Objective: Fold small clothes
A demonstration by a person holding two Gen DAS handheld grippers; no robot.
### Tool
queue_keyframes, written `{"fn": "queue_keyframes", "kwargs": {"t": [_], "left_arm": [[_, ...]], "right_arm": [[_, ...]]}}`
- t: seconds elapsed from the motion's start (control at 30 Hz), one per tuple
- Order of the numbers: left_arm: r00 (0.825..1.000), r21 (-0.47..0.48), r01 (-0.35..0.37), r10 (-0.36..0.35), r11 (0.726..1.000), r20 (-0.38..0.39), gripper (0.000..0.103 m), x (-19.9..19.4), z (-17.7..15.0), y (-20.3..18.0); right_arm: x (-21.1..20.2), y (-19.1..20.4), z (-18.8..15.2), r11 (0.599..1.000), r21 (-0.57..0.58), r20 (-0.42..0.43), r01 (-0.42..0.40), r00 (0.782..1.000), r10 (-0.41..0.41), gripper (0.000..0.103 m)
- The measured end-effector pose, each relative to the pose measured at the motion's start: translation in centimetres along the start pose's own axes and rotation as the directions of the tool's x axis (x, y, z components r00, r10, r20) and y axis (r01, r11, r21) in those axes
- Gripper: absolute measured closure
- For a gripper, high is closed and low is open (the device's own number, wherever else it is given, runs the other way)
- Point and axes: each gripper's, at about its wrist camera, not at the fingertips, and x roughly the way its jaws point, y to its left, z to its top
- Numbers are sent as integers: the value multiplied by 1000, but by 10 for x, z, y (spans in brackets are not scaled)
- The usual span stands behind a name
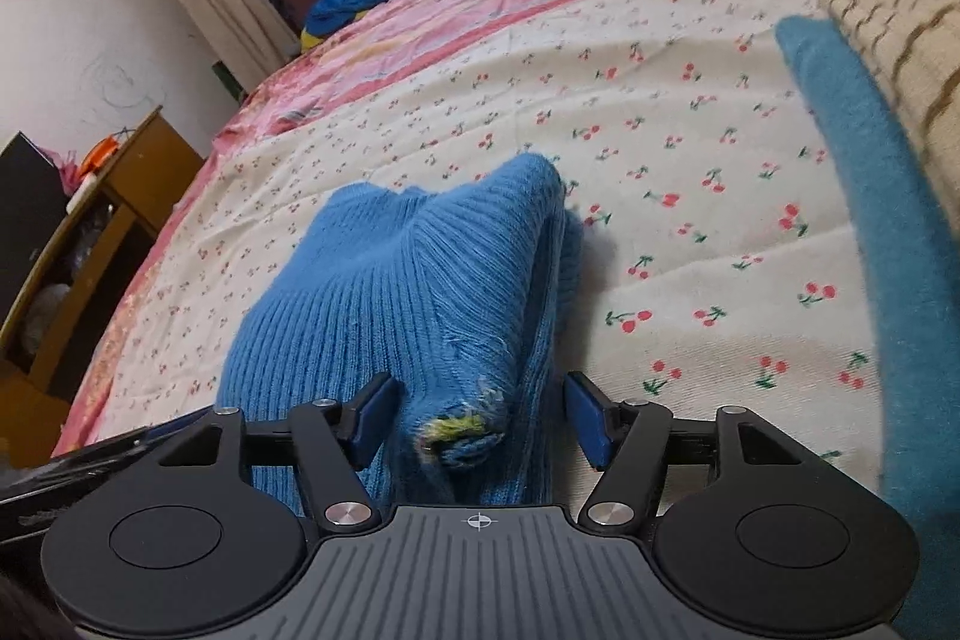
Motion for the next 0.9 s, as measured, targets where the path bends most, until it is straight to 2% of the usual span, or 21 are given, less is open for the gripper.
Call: {"fn": "queue_keyframes", "kwargs": {"t": [0.07, 0.17, 0.27, 0.4, 0.47, 0.57, 0.6, 0.77, 0.9], "left_arm": [[1000, 29, -4, 4, 1000, -21, 38, 8, -1, -3], [999, 44, 8, -6, 999, -45, 36, 13, -3, 1], [997, 5, 38, -37, 999, -65, 34, 20, -1, 8], [994, -37, 74, -77, 997, -83, 30, 36, 3, 9], [993, -54, 88, -92, 995, -76, 33, 37, 3, 11], [992, -50, 101, -104, 994, -67, 44, 28, -1, 10], [992, -55, 104, -107, 993, -65, 47, 26, -1, 11], [992, -46, 112, -115, 993, -60, 53, 3, -7, 8], [992, -12, 114, -115, 993, -54, 54, -35, -22, 6]], "right_arm": [[4, -2, 0, 1000, 14, -9, -12, 1000, 13, 38], [3, -6, 1, 999, 28, -21, -31, 999, 32, 38], [1, -8, 0, 999, 19, -26, -39, 999, 39, 38], [11, -11, 2, 995, 69, -27, -68, 997, 70, 35], [13, -9, 1, 996, 65, -23, -68, 997, 70, 37], [11, -11, 1, 987, 104, -44, -120, 991, 125, 59], [11, -12, 0, 983, 121, -51, -138, 988, 145, 63], [-1, 2, -7, 981, 97, -52, -166, 984, 172, 70], [-25, 21, -24, 972, 48, -72, -232, 969, 235, 71]]}}
